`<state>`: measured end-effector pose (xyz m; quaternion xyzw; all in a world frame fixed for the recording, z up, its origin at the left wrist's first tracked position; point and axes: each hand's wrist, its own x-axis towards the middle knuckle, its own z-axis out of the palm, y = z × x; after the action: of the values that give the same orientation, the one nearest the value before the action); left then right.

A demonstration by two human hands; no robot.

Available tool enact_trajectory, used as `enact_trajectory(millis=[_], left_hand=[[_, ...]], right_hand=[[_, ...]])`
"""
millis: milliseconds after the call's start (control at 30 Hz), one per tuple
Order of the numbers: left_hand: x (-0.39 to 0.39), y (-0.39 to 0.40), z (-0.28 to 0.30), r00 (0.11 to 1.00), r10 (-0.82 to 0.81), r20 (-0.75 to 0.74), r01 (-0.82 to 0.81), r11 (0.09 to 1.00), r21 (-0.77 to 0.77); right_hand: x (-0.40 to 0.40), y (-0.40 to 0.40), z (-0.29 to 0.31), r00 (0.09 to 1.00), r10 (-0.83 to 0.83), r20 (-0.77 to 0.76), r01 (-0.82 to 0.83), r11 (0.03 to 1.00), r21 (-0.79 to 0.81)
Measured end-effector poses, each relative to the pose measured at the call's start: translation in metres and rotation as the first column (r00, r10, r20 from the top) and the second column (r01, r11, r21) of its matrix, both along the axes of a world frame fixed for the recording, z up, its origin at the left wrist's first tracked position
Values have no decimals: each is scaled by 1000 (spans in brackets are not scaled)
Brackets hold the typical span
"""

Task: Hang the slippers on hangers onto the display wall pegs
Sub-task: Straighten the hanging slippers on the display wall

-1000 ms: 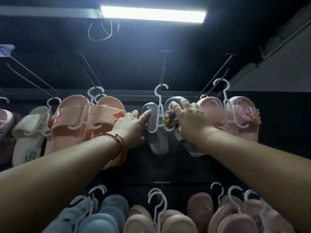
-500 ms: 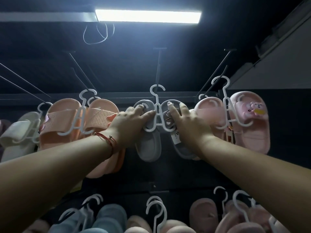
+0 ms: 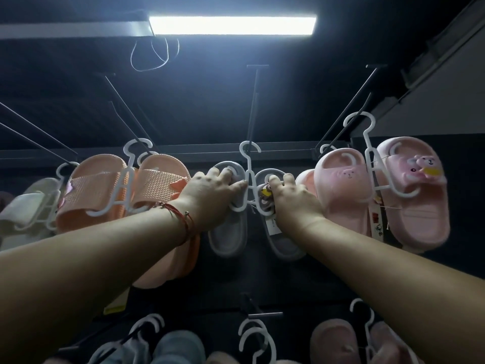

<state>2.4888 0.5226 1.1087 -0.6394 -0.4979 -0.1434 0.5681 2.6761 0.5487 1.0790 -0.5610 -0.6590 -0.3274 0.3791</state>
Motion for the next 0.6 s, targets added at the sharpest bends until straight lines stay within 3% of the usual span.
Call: enact_trajectory(millis=[367,600], left_hand=[[7,46,-1,991,76,106,-65,992,-105],[1,73,0,977,104,185,-56,967,-250]], right_hand=[[-12,46,1,997,17,-78,-21,998,-56],[-19,73,-4,996,31,-81,-38,996,-76]])
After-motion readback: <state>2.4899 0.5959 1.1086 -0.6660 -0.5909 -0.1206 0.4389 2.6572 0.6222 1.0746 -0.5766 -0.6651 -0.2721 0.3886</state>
